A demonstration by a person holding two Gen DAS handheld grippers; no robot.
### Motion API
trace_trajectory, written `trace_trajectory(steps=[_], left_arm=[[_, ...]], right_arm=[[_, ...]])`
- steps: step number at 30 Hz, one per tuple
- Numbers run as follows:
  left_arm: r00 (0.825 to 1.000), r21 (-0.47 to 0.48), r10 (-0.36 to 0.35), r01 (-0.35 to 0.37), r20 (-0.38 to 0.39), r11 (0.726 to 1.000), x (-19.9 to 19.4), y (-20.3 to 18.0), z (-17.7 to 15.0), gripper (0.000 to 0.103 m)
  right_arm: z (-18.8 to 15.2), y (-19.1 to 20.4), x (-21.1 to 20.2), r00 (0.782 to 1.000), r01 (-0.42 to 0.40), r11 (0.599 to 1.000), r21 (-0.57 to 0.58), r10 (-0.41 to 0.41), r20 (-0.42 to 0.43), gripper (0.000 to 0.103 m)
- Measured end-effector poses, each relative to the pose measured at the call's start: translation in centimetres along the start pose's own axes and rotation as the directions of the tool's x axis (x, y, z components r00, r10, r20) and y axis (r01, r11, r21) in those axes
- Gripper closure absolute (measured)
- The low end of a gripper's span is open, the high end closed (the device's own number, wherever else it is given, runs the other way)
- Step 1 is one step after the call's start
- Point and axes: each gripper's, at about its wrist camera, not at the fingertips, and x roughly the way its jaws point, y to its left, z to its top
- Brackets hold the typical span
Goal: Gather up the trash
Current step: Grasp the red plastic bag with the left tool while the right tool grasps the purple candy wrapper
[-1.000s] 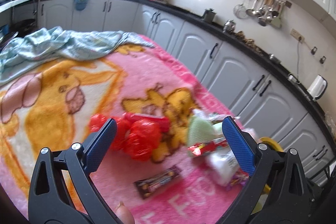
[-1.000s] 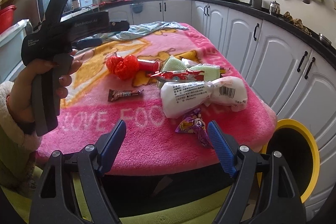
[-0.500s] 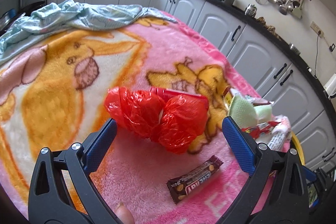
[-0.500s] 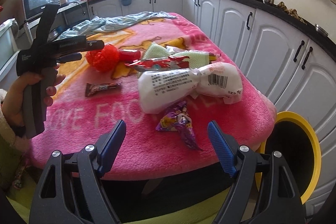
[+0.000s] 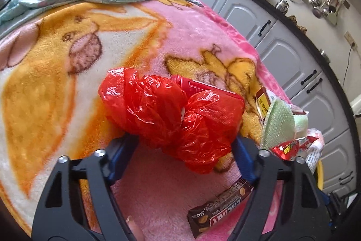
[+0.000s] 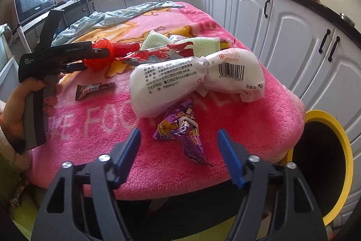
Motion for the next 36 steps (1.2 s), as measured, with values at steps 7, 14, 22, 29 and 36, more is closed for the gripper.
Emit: trace_trajectory(steps=[7, 14, 22, 29, 36], left_arm=[[1.000, -0.014, -0.027, 0.027, -0.003, 1.000, -0.3, 0.7, 0.0, 0.064], [0.999, -0.010, -0.052, 0.052, -0.009, 0.999, -0.7, 0.9, -0.4, 0.072], [0.998, -0.004, -0.062, 0.062, -0.016, 0.998, -1.5, 1.1, -0.8, 0.075], [0.997, 0.031, -0.082, 0.082, 0.008, 0.996, -3.6, 0.2, -0.9, 0.076], [0.990, 0.096, -0.134, 0.130, 0.042, 0.987, -6.1, -2.5, -1.1, 0.076]], right_arm=[[-0.2, -0.5, 0.6, 0.999, -0.010, 1.000, 0.003, 0.011, -0.032, 0.085], [-0.4, -0.3, 0.0, 0.998, -0.045, 0.999, 0.015, 0.045, -0.035, 0.087], [-0.5, 0.4, -0.8, 0.996, -0.079, 0.997, 0.007, 0.079, -0.044, 0.087], [-0.6, 1.0, -1.9, 0.994, -0.107, 0.994, -0.006, 0.107, -0.037, 0.087], [-0.6, 1.4, -3.4, 0.990, -0.137, 0.991, -0.010, 0.136, -0.024, 0.087]])
